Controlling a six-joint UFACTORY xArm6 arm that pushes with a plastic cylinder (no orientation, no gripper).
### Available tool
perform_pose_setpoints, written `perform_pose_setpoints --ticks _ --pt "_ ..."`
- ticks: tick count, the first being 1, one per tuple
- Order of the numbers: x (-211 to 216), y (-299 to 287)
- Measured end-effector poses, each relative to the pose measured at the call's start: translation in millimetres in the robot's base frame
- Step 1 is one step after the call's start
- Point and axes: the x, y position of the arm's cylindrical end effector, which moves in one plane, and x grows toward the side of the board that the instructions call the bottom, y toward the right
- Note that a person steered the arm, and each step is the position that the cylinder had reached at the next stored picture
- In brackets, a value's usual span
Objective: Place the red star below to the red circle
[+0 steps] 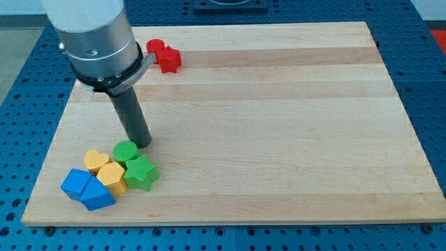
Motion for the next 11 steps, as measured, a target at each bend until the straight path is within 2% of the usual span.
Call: perform_pose_setpoints --ticks 2,3,5,6,7,9,11 --pt "2.4 -0.4" --pt "-43.4 27.7" --pt "-204.5 92.0" --pt "-251.8 88.6" --pt "-248.0 60.4" --pt "-201.9 26.3" --pt "-195.9 -7.7"
